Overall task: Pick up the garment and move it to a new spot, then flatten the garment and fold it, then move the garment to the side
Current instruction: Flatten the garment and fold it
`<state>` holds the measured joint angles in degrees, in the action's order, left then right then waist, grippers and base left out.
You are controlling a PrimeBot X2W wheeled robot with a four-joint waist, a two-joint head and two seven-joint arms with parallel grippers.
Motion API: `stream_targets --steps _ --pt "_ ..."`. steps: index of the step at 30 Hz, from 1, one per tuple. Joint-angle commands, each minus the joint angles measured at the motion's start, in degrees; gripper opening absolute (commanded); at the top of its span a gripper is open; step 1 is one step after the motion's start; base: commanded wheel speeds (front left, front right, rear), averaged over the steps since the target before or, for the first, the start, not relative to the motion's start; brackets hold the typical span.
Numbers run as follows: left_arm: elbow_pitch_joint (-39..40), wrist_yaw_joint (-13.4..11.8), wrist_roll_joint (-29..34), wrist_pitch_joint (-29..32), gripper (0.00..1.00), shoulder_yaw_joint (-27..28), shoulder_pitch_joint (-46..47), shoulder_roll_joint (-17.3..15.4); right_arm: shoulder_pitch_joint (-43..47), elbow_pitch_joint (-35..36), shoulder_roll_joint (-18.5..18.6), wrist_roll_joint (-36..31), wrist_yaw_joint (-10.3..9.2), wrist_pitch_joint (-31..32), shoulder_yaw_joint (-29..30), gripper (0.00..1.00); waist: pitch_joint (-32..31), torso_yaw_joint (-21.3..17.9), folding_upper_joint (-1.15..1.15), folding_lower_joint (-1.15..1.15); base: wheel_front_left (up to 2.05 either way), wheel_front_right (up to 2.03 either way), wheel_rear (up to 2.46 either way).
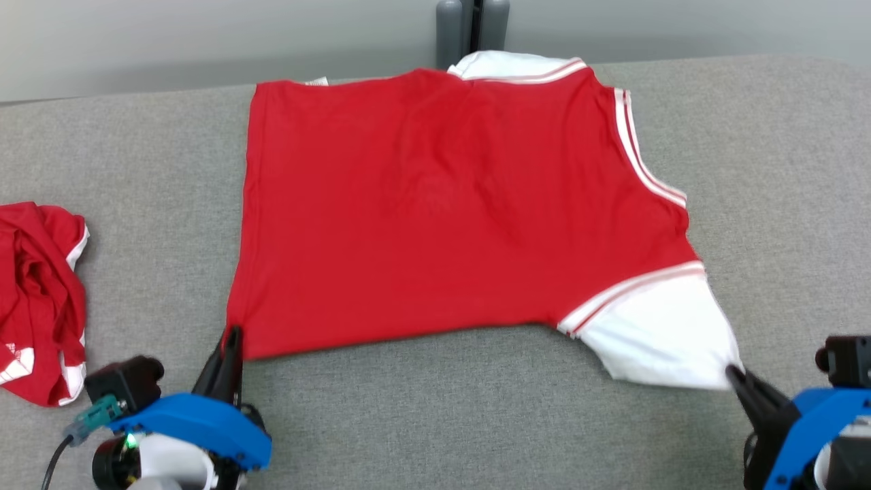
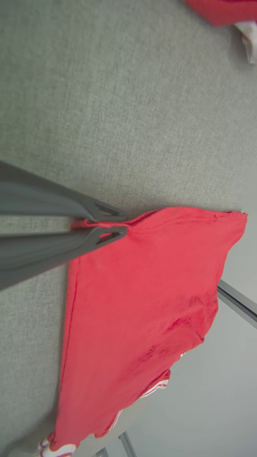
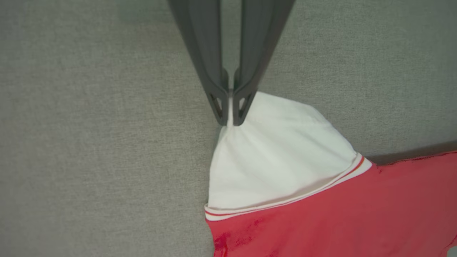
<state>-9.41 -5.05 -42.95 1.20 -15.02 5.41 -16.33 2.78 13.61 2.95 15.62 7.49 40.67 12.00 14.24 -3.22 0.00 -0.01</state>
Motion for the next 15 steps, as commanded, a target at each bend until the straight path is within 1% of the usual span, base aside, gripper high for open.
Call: stream_targets --steps 1,2,3,4,7,9,10,12,15 --pt "1.5 -1.2 0.0 1.7 0.0 0.1 -1.5 -1.2 2.1 1.1 0.0 1.2 0.01 1.8 0.4 0.0 -0.3 -0.1 0.0 0.01 0.0 0.0 0.0" --pt "1.5 -1.2 0.0 1.7 0.0 0.1 -1.5 -1.2 2.1 1.1 0.0 1.2 0.01 1.8 0.4 0.0 -0.3 -0.1 0.0 0.01 0.0 0.0 0.0" --pt "4.1 -3.2 0.6 4.3 0.0 -0.3 -4.2 -2.4 4.5 2.7 0.0 2.9 0.01 4.4 0.7 0.0 -0.5 -0.1 0.0 0.01 0.0 0.0 0.0" --pt "4.1 -3.2 0.6 4.3 0.0 -0.3 -4.2 -2.4 4.5 2.7 0.0 2.9 0.01 4.4 0.7 0.0 -0.5 -0.1 0.0 0.01 0.0 0.0 0.0" --pt "8.3 -5.8 0.8 7.9 0.0 -0.9 -7.4 -4.0 7.4 4.7 0.0 5.3 0.02 7.9 0.4 0.0 -0.5 -0.1 0.0 0.01 0.0 0.0 0.0" --pt "10.8 -7.0 1.1 9.6 0.0 -1.2 -8.8 -4.8 8.4 5.8 0.0 6.9 0.02 9.1 0.1 0.0 -0.4 0.0 0.0 0.01 0.0 0.0 0.0" --pt "12.8 -8.1 1.2 11.1 0.0 -1.4 -9.6 -5.2 8.9 6.5 0.0 7.3 0.02 9.8 0.0 0.0 -0.3 0.2 0.0 0.01 0.0 0.0 0.0" --pt "14.0 -9.4 1.9 13.0 0.0 -1.7 -10.3 -6.1 9.4 7.0 0.0 6.9 0.02 10.9 -0.3 0.0 -0.2 0.3 0.0 0.01 0.0 0.0 0.0" --pt "15.9 -11.8 1.6 16.4 0.0 -2.0 -11.4 -6.7 10.1 7.8 0.0 7.7 0.02 13.1 -0.6 0.0 -0.2 0.5 0.0 0.01 0.0 0.0 0.0"
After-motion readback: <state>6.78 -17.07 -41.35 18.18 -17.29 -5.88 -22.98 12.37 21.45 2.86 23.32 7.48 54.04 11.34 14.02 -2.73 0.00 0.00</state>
